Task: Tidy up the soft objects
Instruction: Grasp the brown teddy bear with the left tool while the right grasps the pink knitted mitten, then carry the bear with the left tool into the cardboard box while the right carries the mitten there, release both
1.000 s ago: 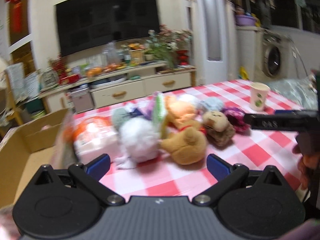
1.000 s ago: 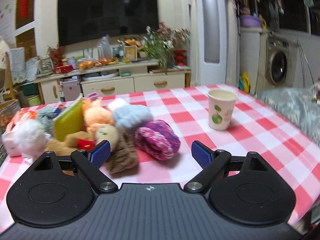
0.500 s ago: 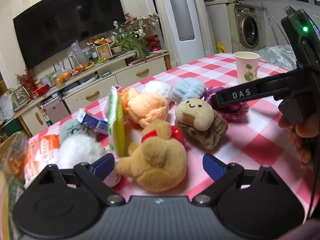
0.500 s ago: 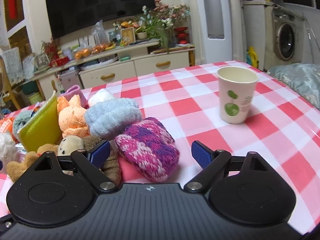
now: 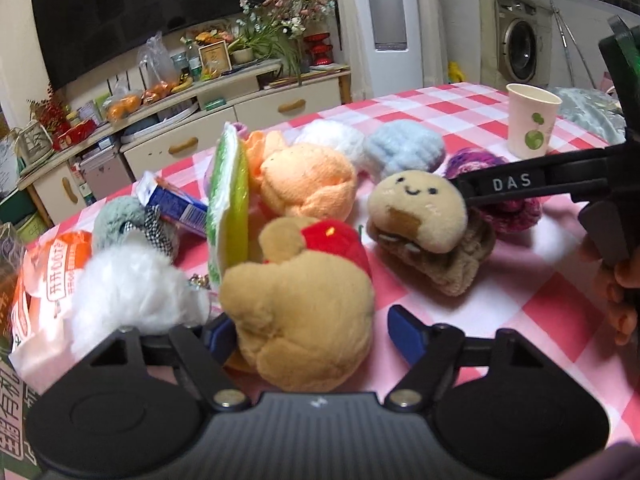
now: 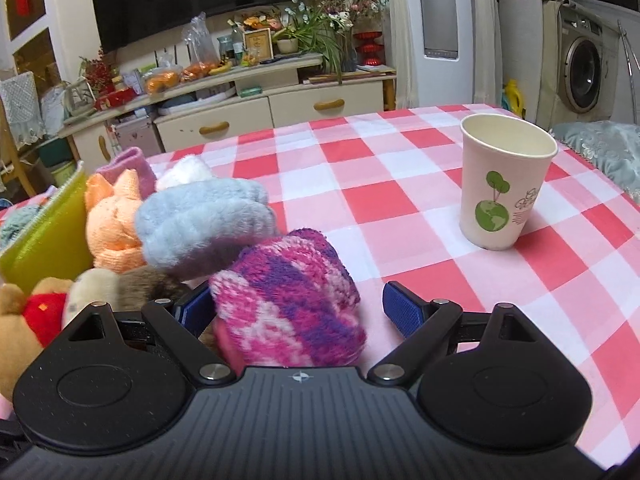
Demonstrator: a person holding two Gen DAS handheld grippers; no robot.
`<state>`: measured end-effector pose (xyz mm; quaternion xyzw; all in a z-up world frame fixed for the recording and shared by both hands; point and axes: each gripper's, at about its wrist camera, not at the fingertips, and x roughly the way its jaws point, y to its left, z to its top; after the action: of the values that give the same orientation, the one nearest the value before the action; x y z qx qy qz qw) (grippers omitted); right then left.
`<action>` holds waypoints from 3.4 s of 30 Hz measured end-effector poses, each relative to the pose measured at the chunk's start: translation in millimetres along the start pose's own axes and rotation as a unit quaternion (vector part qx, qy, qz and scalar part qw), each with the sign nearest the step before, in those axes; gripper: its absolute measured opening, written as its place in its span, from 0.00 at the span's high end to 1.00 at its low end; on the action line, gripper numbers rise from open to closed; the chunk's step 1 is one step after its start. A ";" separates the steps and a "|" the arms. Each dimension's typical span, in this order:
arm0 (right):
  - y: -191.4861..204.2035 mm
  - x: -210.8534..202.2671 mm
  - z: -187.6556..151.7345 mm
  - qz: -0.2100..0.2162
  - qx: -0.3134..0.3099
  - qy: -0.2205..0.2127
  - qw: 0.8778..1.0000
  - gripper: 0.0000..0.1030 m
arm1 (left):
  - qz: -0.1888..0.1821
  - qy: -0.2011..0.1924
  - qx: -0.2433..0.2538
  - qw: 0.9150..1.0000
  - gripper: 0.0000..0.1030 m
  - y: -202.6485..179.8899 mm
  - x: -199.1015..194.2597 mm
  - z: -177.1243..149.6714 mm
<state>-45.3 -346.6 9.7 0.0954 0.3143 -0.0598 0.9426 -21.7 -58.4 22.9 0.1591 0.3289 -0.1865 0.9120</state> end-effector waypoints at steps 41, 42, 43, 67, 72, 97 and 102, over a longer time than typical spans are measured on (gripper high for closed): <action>12.7 -63.0 7.3 -0.003 0.075 -0.053 0.996 0.30 | -0.032 -0.078 -0.105 0.991 0.42 67.7 -81.6 -2.4; 15.5 -66.7 9.8 0.001 0.073 -0.057 0.996 0.30 | -0.032 -0.081 -0.108 0.990 0.42 70.7 -83.5 -2.7; 19.5 -70.7 12.1 0.004 0.070 -0.062 0.996 0.30 | -0.030 -0.084 -0.112 0.990 0.42 74.5 -86.1 -2.8; 204.8 -84.4 64.9 0.226 -0.039 -0.086 0.969 0.30 | 0.081 -0.126 -0.250 0.957 0.41 206.8 -141.1 -38.8; 253.6 -70.3 70.7 0.278 -0.069 -0.065 0.956 0.29 | 0.121 -0.113 -0.291 0.942 0.41 240.6 -143.5 -53.9; 296.5 -62.7 47.2 0.349 -0.137 0.014 0.927 0.03 | 0.174 -0.071 -0.366 0.911 0.21 284.8 -150.8 -85.6; 272.3 -80.0 53.5 0.336 -0.119 -0.023 0.934 0.02 | 0.162 -0.092 -0.352 0.917 0.07 275.8 -154.6 -77.9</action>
<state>-30.8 -88.6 138.7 0.0817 0.2468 0.2961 0.9191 -51.5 252.8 113.9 -0.1392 0.2580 0.0783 0.9528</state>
